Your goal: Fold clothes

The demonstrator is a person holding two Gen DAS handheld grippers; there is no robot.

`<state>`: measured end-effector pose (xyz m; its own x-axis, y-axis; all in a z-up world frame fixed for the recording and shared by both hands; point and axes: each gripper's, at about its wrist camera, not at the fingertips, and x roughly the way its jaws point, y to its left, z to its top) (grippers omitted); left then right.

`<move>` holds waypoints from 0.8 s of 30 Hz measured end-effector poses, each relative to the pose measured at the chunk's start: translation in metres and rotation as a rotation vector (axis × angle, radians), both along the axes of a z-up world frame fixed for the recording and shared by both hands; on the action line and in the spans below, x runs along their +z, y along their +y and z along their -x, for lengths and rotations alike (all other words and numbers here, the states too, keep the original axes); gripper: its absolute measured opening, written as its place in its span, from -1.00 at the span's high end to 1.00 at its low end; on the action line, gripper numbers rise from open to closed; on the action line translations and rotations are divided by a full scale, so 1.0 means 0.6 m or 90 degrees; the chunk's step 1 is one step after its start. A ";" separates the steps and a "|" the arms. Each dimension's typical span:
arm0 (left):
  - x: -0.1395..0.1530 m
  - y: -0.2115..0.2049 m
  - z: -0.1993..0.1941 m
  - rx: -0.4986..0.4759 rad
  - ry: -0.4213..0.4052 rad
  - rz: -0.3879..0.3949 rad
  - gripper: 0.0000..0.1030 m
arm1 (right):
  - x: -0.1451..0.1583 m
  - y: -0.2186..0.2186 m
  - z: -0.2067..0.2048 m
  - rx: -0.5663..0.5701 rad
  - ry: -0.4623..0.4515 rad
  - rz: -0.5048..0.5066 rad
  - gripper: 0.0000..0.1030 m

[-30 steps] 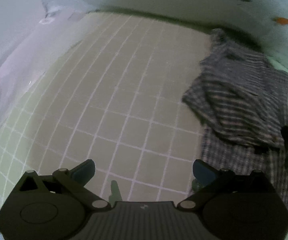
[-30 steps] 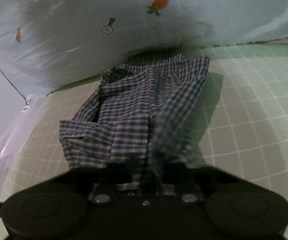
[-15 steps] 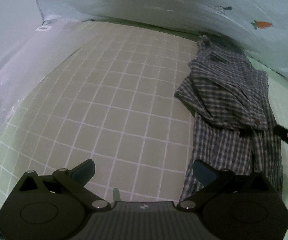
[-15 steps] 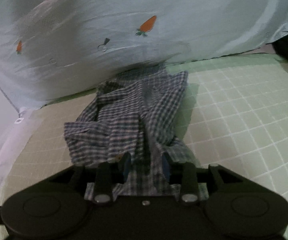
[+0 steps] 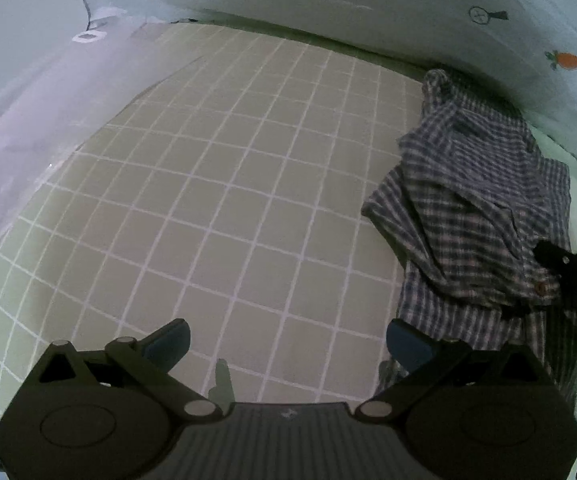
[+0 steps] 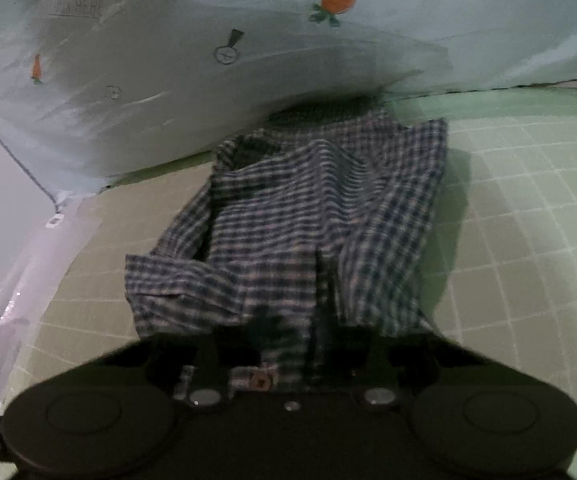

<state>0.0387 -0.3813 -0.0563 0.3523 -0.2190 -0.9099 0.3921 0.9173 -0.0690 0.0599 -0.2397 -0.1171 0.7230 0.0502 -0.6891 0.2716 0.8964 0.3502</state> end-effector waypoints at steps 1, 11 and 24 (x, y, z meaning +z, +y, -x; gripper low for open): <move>-0.001 -0.001 0.000 -0.003 0.002 0.000 -1.00 | 0.002 0.002 0.002 0.003 -0.007 0.001 0.90; 0.021 0.023 0.028 -0.063 -0.013 0.035 -1.00 | 0.027 0.007 0.118 -0.088 -0.031 -0.024 0.97; 0.006 0.099 0.104 -0.173 0.008 0.028 -0.99 | 0.034 0.126 0.307 -0.215 -0.043 -0.032 0.99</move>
